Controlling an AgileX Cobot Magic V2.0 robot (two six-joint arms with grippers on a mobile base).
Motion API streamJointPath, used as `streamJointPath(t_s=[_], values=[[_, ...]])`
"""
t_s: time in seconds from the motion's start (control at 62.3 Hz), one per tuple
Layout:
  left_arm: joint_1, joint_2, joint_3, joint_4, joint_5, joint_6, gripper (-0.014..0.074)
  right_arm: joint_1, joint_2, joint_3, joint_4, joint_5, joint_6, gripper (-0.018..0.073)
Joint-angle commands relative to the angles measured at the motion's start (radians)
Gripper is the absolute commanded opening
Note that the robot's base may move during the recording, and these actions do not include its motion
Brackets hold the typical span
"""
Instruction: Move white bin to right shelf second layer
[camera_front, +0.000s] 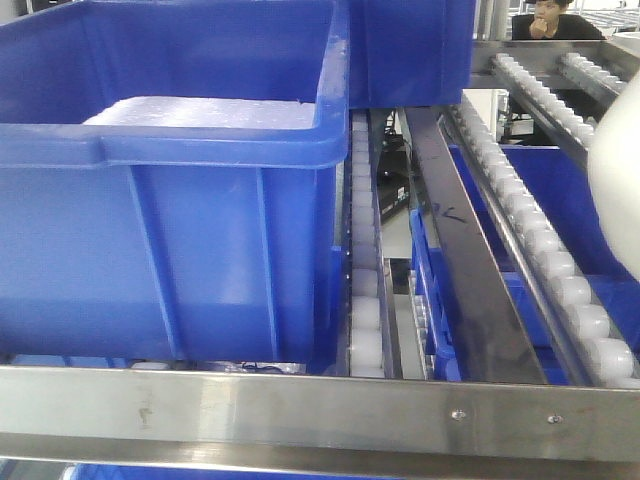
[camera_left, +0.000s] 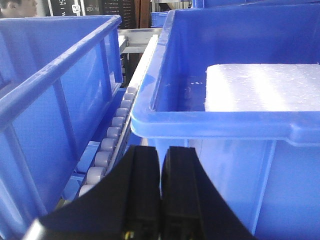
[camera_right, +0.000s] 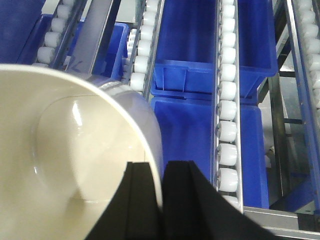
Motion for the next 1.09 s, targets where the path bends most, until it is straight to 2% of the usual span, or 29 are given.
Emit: streamJointPath(t_s=[0.0, 0.353, 0.45, 0.562, 0.803, 0.932, 1.076], values=[[-0.004, -0.013, 0.037, -0.006, -0.084, -0.003, 0.0085, -0.003, 0.004, -0.032, 0.006, -0.093, 0.0, 0.0027], [-0.004, -0.013, 0.037, -0.006, -0.084, -0.003, 0.0085, -0.004, 0.004, -0.032, 0.005, -0.09, 0.0, 0.0027], [-0.004, -0.013, 0.037, -0.006, -0.084, -0.003, 0.0085, -0.006, 0.033, -0.033, -0.039, -0.084, 0.0, 0.0027], [-0.004, -0.013, 0.037, -0.006, -0.084, -0.003, 0.0085, -0.006, 0.109, -0.038, -0.094, -0.084, 0.0, 0.0027], [-0.004, -0.013, 0.037, -0.006, -0.084, -0.003, 0.0085, -0.008, 0.318, -0.146, -0.095, -0.079, 0.0, 0.0027], [-0.004, -0.013, 0.037, -0.006, -0.084, -0.003, 0.0085, -0.055, 0.442, -0.228, -0.094, -0.053, 0.0, 0.0027], [-0.004, -0.013, 0.037, -0.006, -0.084, -0.003, 0.0085, -0.163, 0.561, -0.309, -0.062, -0.014, 0.0, 0.0027]])
